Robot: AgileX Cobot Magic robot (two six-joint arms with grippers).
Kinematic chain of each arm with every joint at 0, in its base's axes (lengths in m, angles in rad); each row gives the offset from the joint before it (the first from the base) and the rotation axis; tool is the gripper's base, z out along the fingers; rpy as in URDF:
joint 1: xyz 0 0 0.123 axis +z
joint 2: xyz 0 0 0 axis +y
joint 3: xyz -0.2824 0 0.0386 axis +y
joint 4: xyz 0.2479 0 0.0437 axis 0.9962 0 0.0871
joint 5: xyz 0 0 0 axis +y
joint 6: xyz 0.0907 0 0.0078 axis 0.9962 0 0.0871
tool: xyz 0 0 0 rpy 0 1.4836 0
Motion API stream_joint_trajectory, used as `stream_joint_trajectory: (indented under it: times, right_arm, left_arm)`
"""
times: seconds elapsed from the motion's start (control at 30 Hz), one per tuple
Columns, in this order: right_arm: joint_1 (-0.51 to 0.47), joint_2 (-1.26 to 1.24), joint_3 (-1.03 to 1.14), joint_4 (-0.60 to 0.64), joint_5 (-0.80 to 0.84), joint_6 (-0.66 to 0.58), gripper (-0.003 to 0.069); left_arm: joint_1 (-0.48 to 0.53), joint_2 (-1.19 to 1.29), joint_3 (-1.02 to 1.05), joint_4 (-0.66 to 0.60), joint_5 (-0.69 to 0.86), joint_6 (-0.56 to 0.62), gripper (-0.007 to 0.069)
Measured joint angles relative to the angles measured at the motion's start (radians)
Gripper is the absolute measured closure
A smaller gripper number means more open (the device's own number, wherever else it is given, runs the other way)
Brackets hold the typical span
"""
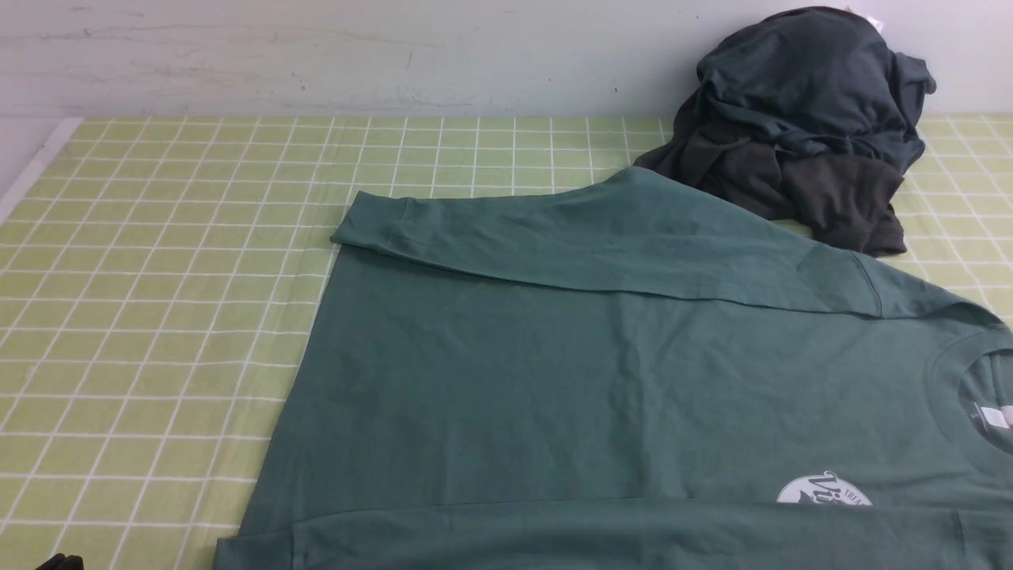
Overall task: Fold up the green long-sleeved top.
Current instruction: Use the left arm to clamp the cuff closest to it
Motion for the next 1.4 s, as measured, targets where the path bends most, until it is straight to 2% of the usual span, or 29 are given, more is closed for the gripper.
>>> stream_joint_trajectory:
  times: [0.4,0.63,0.8,1.0,1.13,1.17,1.3,1.4]
  right_arm:
    - [0.000,0.000,0.000,0.000,0.000,0.000,0.0673]
    - [0.000,0.000,0.000,-0.006,-0.011,-0.008,0.0673]
    - [0.000,0.000,0.003,-0.020,-0.172,-0.008,0.0673]
    - [0.000,0.000,0.003,-0.036,-0.578,0.000,0.0673]
    - [0.000,0.000,0.003,-0.036,-0.823,0.067,0.0673]
    - [0.000,0.000,0.003,-0.037,-0.823,0.070,0.0673]
    - [0.000,0.000,0.003,-0.066,-0.873,0.159,0.0673]
    - [0.000,0.000,-0.033,-0.078,-0.808,0.184,0.0673]
  left_arm:
    - [0.000,0.000,0.000,0.002,0.000,0.000,0.0628]
    - [0.000,0.000,0.002,0.054,-0.008,0.000,0.0628]
    - [0.000,0.000,0.011,0.086,-0.179,0.000,0.0628]
    - [0.000,0.000,0.011,0.108,-0.469,0.006,0.0628]
    - [0.000,0.000,0.011,0.100,-0.673,-0.013,0.0628]
    - [0.000,0.000,0.011,0.099,-0.683,-0.017,0.0628]
    - [0.000,0.000,0.000,0.010,-0.875,-0.155,0.0628]
    - [0.000,0.022,-0.098,-0.025,-0.836,-0.187,0.0628]
